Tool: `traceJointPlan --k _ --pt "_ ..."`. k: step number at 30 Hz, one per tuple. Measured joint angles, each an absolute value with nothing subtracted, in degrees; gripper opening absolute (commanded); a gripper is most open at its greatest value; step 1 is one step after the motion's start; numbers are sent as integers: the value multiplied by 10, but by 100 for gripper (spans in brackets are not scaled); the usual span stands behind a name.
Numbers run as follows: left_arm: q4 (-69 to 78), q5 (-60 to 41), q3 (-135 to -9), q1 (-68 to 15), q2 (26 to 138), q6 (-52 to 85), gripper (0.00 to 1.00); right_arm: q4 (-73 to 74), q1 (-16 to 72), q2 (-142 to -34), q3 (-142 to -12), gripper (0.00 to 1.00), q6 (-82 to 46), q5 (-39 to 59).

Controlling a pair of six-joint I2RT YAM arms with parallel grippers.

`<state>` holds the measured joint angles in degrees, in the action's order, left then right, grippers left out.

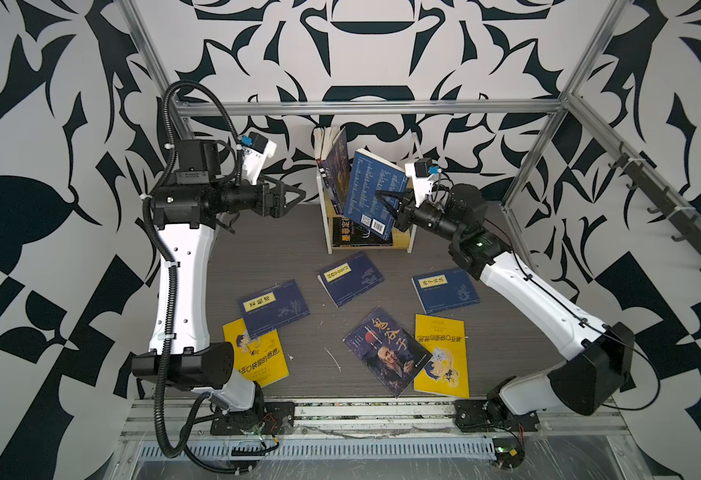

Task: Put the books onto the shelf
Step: 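Lower the blue book beside the purple book with right gripper while left withdraws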

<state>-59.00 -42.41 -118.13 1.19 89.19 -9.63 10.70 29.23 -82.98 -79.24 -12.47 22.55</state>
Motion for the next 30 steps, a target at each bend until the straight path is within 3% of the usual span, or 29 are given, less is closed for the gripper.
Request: traceJointPlan --k 8,18,30 --pt "-535 -367 -1059 71 873 -36 100 67 295 -848 -851 0 -90 45" --pt "-497 -301 -962 98 847 -9 100 86 358 -920 -909 0 22 -192" --pt "-452 -298 -916 127 834 30 100 105 376 -1092 -1061 0 43 -307"
